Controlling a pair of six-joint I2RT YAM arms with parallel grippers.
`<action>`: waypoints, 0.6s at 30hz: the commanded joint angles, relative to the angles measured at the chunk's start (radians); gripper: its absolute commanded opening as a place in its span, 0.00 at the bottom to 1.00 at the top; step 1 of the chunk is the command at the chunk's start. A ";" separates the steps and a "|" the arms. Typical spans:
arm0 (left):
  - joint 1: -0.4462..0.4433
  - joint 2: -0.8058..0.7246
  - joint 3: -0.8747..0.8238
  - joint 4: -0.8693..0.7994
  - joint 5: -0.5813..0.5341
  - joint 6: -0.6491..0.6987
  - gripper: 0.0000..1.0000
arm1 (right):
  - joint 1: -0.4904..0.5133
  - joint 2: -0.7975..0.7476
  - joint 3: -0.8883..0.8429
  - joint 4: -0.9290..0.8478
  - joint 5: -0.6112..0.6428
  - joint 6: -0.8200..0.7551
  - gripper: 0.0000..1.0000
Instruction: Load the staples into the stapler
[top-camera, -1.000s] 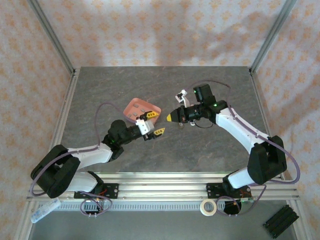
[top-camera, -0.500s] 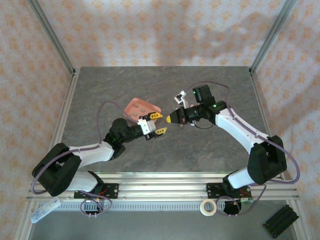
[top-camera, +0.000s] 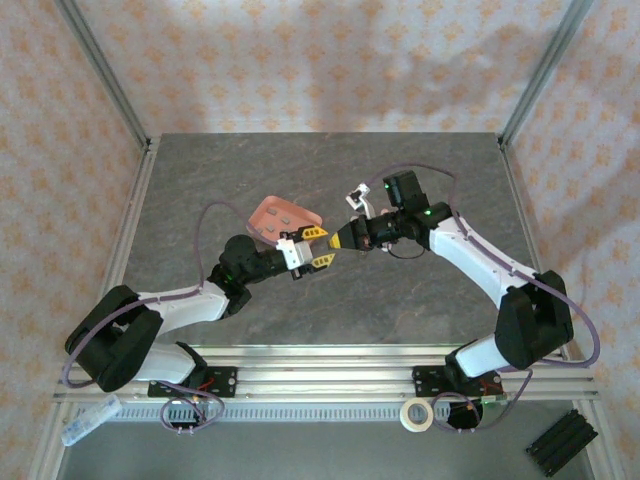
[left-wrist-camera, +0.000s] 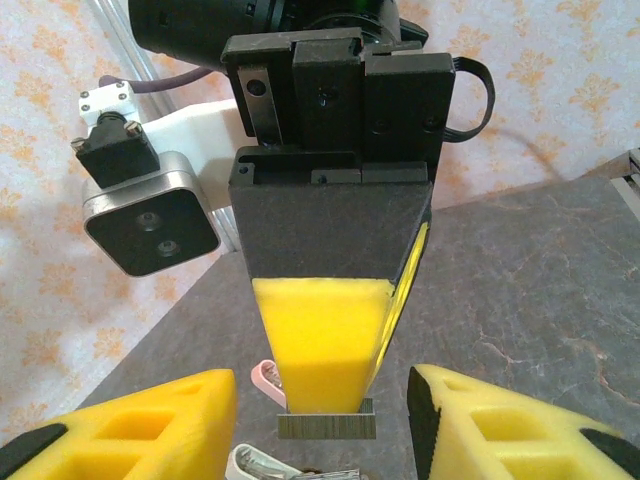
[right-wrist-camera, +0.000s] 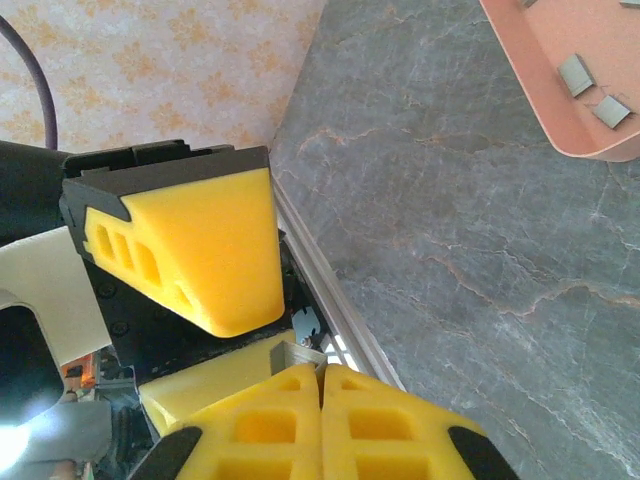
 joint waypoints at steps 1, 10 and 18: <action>-0.008 0.007 0.030 0.010 0.031 0.031 0.50 | 0.006 0.006 0.005 -0.014 -0.031 -0.021 0.06; -0.007 0.005 0.024 -0.004 0.021 0.046 0.45 | 0.007 0.006 0.008 -0.014 -0.037 -0.023 0.06; -0.007 0.007 0.024 -0.009 0.030 0.047 0.38 | 0.007 0.008 0.007 -0.015 -0.038 -0.024 0.06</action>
